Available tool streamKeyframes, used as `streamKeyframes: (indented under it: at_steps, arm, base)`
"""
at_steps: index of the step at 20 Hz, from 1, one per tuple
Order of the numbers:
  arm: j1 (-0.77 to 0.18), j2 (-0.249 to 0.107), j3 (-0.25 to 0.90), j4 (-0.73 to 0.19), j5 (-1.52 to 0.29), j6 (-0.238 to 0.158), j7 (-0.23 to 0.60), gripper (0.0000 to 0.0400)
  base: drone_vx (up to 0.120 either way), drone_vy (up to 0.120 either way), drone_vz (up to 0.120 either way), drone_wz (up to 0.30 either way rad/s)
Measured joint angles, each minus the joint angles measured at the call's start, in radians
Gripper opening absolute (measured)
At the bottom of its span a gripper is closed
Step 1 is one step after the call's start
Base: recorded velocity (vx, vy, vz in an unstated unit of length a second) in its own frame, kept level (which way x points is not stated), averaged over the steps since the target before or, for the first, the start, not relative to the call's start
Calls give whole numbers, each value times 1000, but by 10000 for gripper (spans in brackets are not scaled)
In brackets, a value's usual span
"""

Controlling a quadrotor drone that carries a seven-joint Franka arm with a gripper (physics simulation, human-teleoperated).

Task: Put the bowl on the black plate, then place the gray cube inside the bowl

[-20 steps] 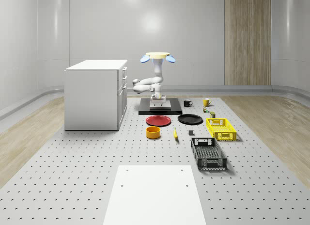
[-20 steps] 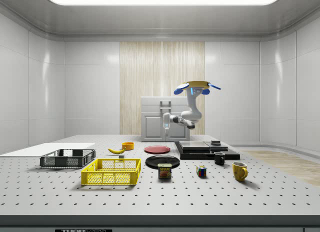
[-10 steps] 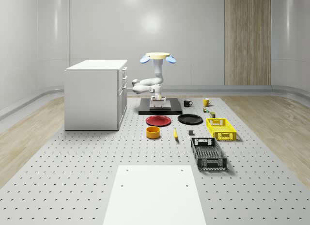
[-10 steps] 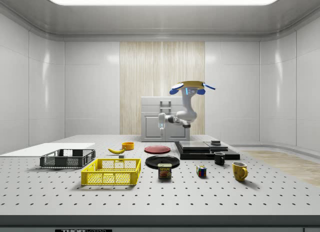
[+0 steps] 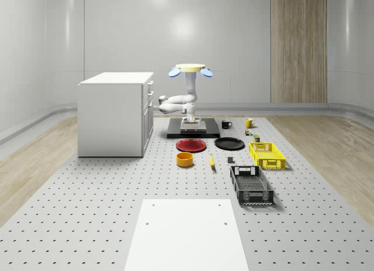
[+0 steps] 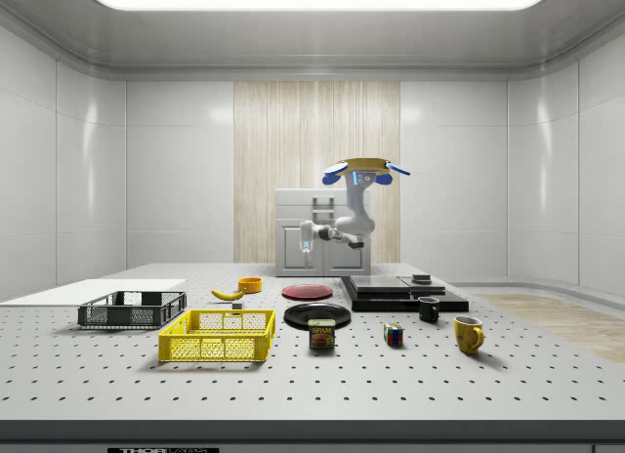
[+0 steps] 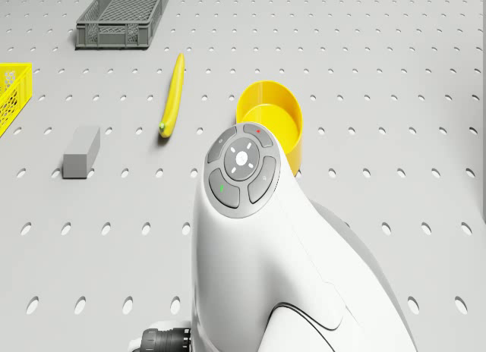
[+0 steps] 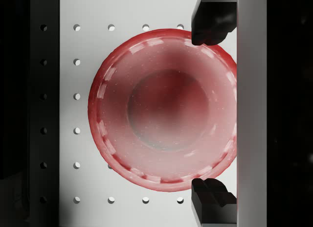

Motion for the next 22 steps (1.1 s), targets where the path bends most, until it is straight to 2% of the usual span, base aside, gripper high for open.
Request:
streamKeyframes:
  at_steps: [12, 16, 22]
  arm:
    - [-8, -34, 7, 2, 15, 32, 7, 400]
    - [-11, -45, 9, 2, 20, 42, 10, 400]
    - [-14, -60, 11, 3, 26, 56, 12, 400]
  base:
    - [120, 0, 0, 0]
    - [120, 0, -100, 0]
    - [120, 0, 0, 0]
